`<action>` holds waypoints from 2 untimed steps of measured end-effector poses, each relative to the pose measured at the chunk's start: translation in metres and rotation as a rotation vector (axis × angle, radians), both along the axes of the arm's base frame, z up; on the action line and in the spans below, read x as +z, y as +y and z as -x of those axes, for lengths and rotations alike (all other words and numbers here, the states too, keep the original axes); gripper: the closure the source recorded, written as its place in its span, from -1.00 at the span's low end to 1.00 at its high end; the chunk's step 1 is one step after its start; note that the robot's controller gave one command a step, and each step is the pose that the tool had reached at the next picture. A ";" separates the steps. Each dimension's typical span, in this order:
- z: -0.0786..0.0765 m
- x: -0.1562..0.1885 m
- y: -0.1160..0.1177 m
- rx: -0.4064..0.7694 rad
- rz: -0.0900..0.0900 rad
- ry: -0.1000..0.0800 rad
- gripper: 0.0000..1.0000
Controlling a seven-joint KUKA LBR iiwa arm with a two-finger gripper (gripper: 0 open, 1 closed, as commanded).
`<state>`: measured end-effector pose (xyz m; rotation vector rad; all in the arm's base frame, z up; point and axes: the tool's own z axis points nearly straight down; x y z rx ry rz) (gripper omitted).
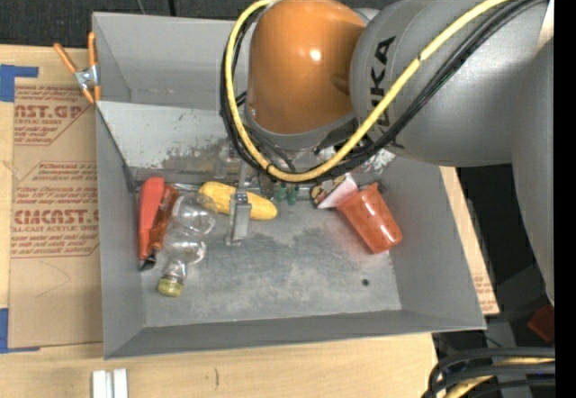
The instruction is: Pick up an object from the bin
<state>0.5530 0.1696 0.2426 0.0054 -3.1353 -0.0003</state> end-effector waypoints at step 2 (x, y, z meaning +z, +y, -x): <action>-0.014 -0.058 -0.019 -0.078 -0.002 -0.010 -1.00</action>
Offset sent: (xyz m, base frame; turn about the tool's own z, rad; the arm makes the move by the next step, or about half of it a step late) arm 0.0345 -0.0524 -0.1726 0.2124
